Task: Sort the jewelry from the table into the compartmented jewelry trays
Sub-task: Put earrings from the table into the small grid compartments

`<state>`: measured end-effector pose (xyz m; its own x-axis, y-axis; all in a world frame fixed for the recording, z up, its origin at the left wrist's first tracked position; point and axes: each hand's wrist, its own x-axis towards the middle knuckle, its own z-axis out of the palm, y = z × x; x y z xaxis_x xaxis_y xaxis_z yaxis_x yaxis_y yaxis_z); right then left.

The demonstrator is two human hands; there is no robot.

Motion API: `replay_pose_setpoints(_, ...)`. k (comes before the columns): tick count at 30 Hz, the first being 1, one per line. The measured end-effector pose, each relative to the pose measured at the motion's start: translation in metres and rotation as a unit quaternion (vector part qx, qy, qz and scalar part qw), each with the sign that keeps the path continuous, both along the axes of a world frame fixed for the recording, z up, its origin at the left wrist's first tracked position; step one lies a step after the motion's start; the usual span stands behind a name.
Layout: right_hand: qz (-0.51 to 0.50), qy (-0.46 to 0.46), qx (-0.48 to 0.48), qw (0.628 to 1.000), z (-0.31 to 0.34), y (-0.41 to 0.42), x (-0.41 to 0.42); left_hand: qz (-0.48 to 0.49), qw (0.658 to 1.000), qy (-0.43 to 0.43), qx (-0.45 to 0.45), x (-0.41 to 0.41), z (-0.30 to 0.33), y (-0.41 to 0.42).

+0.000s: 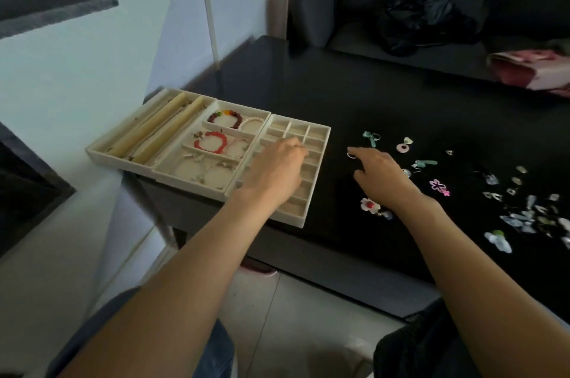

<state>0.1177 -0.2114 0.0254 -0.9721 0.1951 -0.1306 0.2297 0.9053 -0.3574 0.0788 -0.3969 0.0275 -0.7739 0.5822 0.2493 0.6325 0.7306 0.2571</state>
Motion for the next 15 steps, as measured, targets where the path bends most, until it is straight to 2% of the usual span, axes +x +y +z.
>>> replay_pose_setpoints(6,-0.008,-0.046,0.012,0.999,-0.009,0.046,0.024,-0.114,0.988,-0.060,-0.086,0.006,-0.014,0.068)
replay_pose_setpoints(12,0.012,-0.041,0.039,0.998,-0.010,0.071,0.041,-0.116,0.971,-0.088,-0.187,0.013,-0.026,0.107)
replay_pose_setpoints(15,0.020,-0.033,0.042,0.998,-0.011,0.075,0.042,-0.101,0.972,-0.089,-0.192,0.013,-0.028,0.114)
